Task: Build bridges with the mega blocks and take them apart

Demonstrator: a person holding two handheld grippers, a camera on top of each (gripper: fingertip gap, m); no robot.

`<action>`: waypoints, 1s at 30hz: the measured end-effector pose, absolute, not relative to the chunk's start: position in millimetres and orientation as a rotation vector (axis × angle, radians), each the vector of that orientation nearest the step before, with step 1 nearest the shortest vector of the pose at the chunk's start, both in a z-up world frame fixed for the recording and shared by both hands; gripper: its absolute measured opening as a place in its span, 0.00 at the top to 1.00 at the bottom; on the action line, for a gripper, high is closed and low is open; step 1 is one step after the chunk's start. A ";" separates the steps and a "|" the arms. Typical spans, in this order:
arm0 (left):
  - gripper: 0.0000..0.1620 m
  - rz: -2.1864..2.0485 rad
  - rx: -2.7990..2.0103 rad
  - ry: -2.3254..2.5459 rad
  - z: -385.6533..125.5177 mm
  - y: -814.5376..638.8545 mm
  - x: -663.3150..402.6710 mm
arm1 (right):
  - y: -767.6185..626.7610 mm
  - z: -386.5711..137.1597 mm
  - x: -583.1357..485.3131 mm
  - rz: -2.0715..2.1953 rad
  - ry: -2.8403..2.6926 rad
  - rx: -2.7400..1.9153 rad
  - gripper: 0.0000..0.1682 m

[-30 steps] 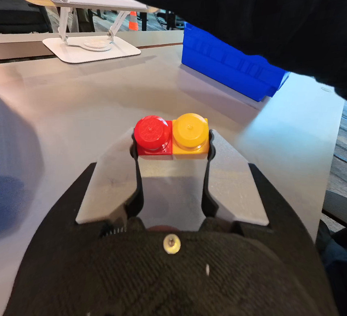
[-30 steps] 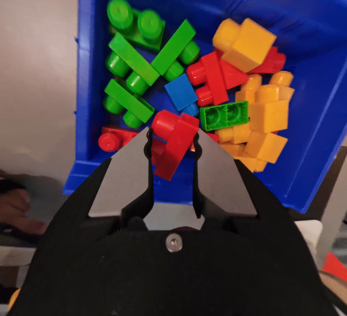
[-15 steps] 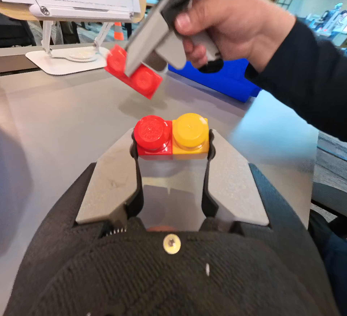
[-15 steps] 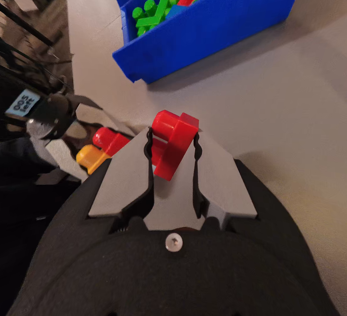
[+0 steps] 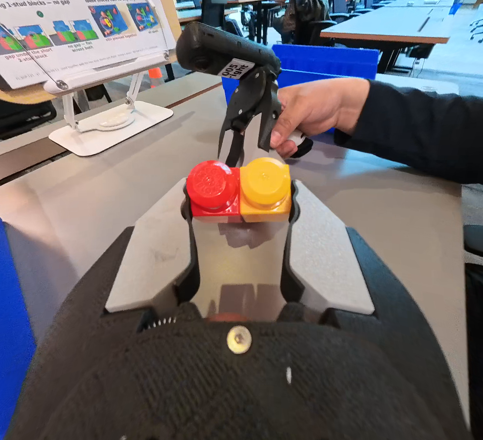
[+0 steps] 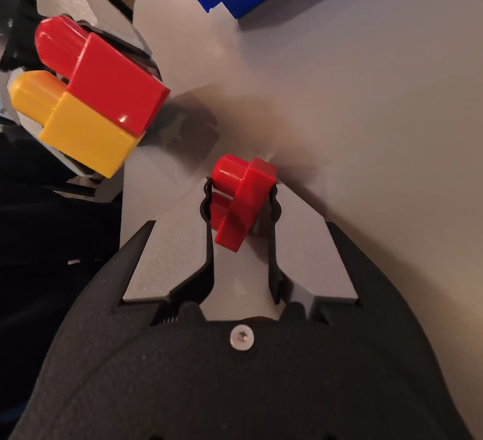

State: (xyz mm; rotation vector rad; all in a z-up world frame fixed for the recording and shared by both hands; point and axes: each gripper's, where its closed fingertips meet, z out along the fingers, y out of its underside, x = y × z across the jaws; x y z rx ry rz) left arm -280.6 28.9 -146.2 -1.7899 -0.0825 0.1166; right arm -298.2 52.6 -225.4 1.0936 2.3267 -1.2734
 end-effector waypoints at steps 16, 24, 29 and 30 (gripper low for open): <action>0.55 0.017 -1.889 -0.107 -183.2 38.1 -293.9 | 87.2 -232.6 -319.4 -1.287 2.398 1.243 0.77; 0.55 0.033 -1.920 -0.104 -189.5 37.6 -294.0 | 101.3 -201.3 -322.7 -1.329 2.805 1.178 0.79; 0.55 0.044 -1.904 -0.116 -185.0 35.1 -296.7 | 87.3 -197.0 -292.4 -1.149 3.254 0.868 0.83; 0.55 0.049 -1.904 -0.118 -184.5 34.7 -297.1 | 84.6 -199.1 -288.2 -1.100 3.313 0.839 0.82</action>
